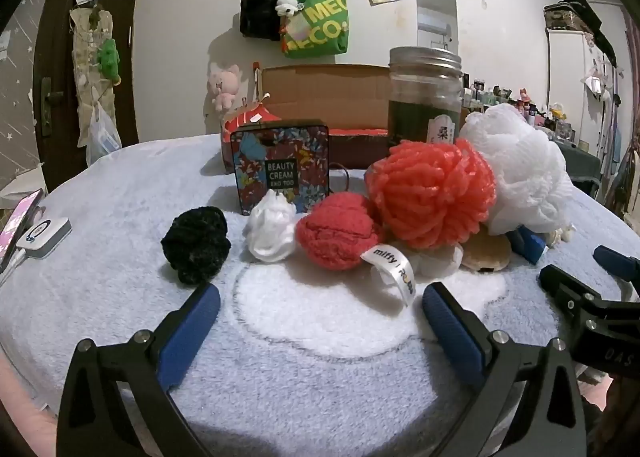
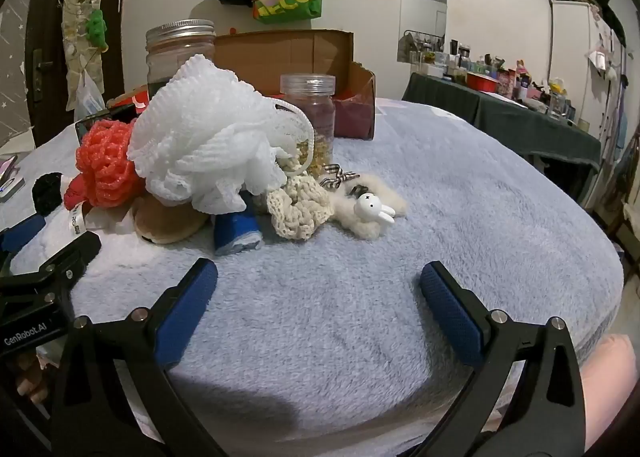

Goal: Organize soft objects

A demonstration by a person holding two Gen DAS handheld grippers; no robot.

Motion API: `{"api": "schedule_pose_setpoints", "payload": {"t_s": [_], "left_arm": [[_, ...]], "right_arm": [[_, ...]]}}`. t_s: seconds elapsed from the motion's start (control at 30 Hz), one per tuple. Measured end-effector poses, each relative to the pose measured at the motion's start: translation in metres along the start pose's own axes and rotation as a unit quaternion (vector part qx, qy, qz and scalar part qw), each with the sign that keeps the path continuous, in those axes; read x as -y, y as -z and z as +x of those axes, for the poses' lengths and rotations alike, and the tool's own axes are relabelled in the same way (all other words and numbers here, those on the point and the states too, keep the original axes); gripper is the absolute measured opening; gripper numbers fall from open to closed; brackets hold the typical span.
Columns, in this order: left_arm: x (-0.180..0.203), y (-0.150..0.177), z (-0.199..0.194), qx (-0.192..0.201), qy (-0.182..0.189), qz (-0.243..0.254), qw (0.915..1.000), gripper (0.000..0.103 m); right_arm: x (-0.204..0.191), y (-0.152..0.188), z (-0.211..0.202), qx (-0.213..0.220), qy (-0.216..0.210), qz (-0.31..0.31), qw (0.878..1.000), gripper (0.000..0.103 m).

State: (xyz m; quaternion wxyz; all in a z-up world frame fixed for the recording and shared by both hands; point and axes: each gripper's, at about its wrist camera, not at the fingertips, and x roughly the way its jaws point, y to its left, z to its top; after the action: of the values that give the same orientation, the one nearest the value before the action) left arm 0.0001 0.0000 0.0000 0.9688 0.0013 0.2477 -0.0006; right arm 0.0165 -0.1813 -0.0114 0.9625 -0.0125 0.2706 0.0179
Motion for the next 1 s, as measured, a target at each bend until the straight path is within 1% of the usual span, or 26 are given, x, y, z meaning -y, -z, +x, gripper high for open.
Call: {"api": "schedule_pose_setpoints", "payload": {"t_s": [1.0], "left_arm": [[-0.0003,-0.0002,0.0001,-0.005,0.001,-0.002,1.0,0.103]], "right_arm": [[-0.0004,0.0005,0.0001,-0.001,0.0,0.0,1.0,0.103]]}}
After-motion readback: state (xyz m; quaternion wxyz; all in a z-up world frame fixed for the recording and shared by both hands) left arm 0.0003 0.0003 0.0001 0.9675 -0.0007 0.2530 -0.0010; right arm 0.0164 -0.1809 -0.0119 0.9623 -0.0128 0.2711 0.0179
